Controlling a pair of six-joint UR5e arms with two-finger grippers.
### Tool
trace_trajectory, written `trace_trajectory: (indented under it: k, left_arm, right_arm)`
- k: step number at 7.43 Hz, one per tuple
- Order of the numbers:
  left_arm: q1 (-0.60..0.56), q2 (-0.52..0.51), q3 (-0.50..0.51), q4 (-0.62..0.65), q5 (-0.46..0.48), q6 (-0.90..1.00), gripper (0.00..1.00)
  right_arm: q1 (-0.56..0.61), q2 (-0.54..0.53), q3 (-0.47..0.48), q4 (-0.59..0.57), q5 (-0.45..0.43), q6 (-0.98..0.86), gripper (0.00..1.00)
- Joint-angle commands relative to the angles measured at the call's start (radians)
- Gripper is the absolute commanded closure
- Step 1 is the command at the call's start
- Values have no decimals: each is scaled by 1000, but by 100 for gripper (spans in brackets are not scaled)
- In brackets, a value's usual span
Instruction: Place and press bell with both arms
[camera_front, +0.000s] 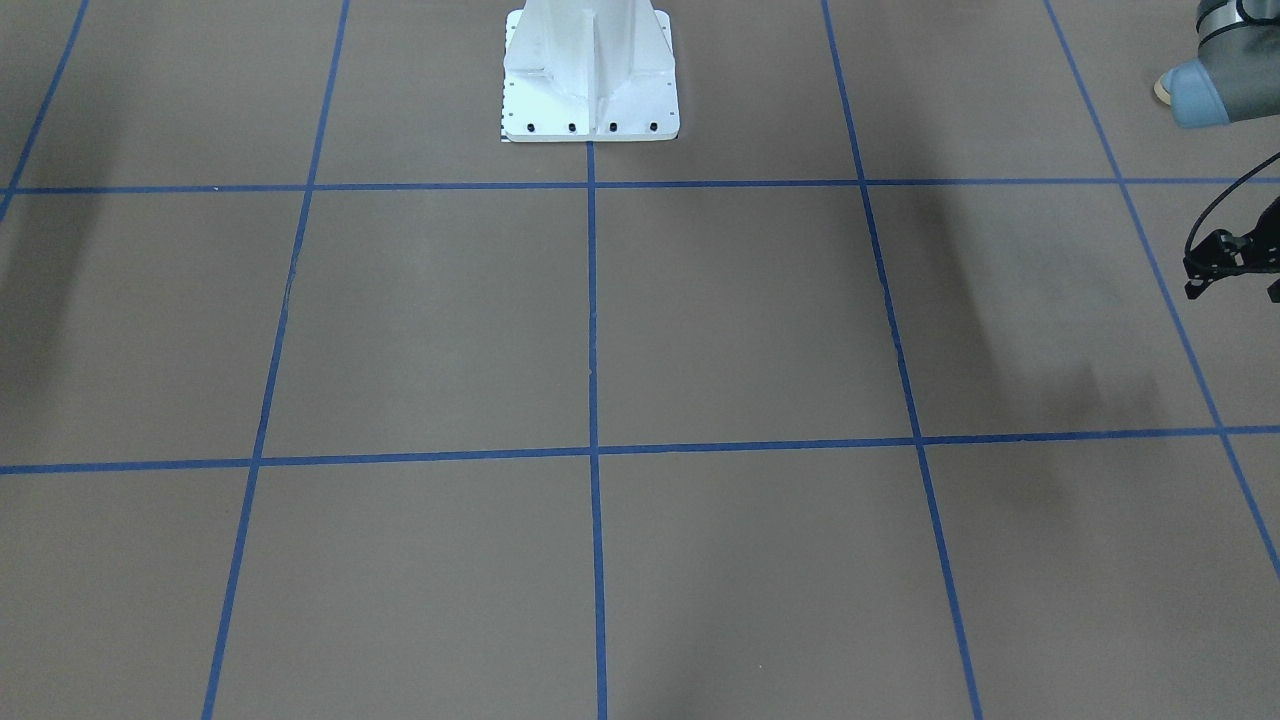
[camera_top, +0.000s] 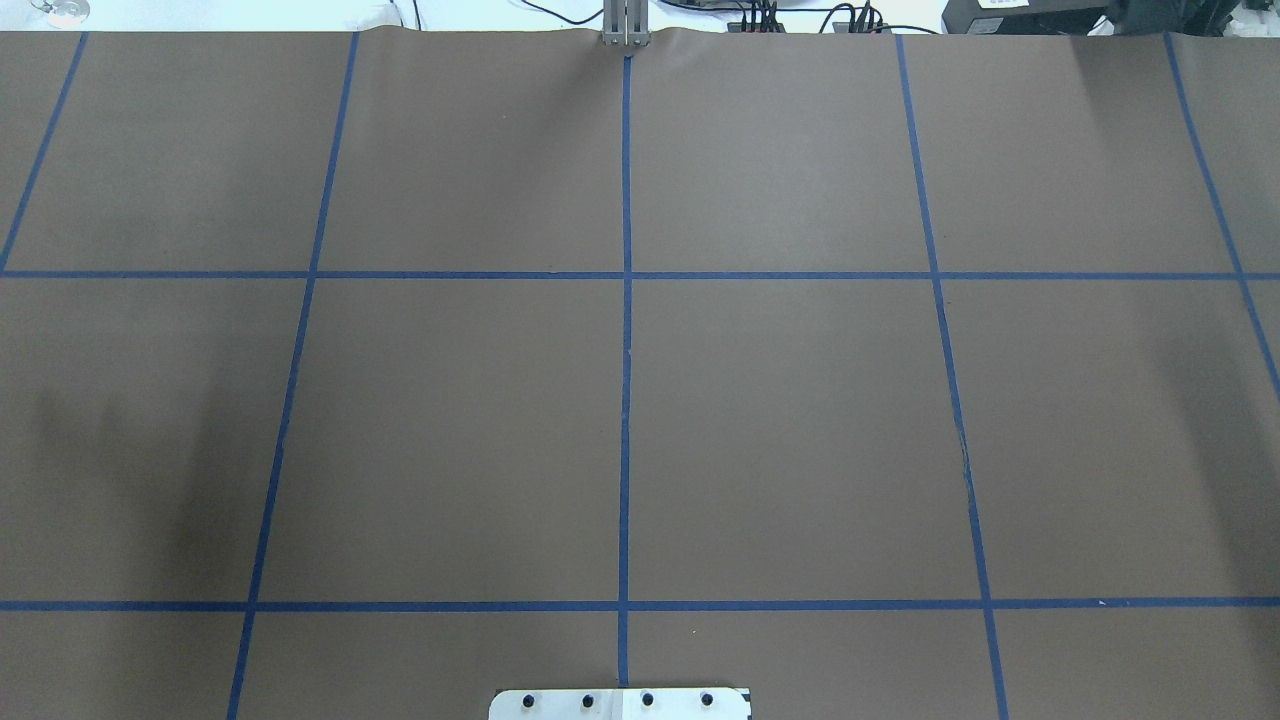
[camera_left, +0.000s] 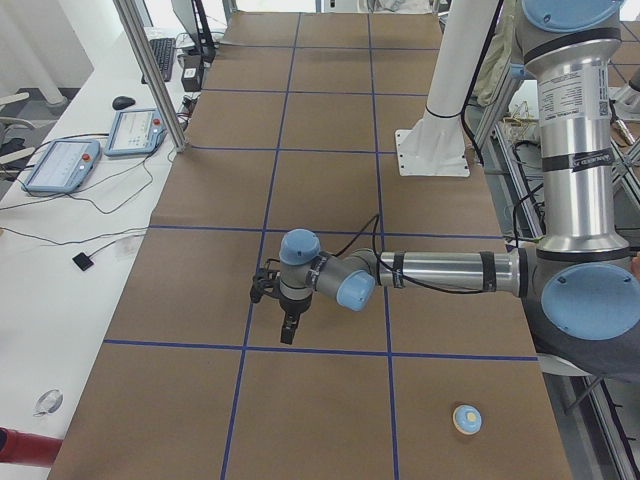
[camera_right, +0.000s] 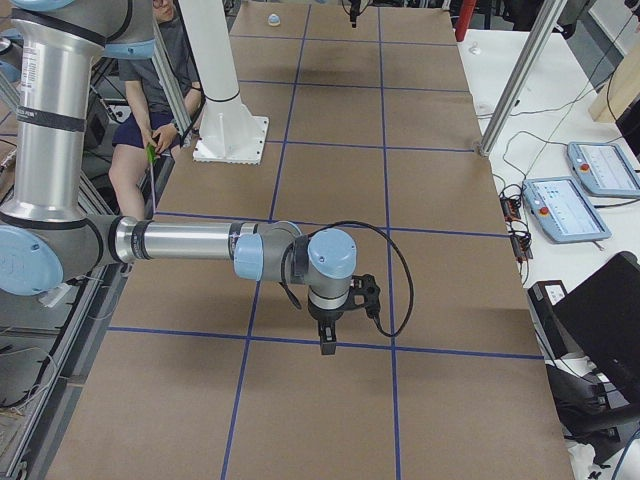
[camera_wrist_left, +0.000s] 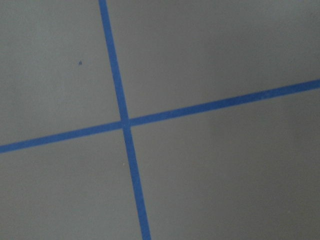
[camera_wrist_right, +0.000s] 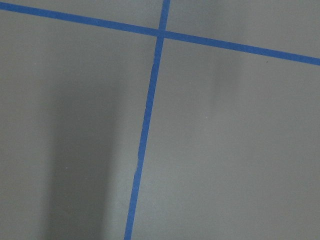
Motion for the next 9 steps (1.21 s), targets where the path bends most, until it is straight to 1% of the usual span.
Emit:
trace_trajectory:
  k: [1, 2, 3, 5, 7, 9]
  left_arm:
    - [1, 189, 0, -264, -6, -9, 0]
    - [1, 270, 11, -341, -56, -11, 0]
    - [1, 336, 11, -349, -90, -5, 0]
    - [2, 421, 19, -355, -91, 3, 0]
    - [4, 476, 35, -355, -114, 46, 0]
    - [5, 476, 95, -355, -121, 113, 0]
  right_arm:
    - [0, 0, 1, 1, 2, -2, 0]
    - [0, 0, 1, 7, 3, -2, 0]
    - [0, -3, -2, 33, 5, -3, 0]
    - [0, -5, -2, 38, 5, -3, 0]
    - [0, -15, -2, 40, 13, -3, 0]
    - [0, -18, -2, 40, 16, -3, 0]
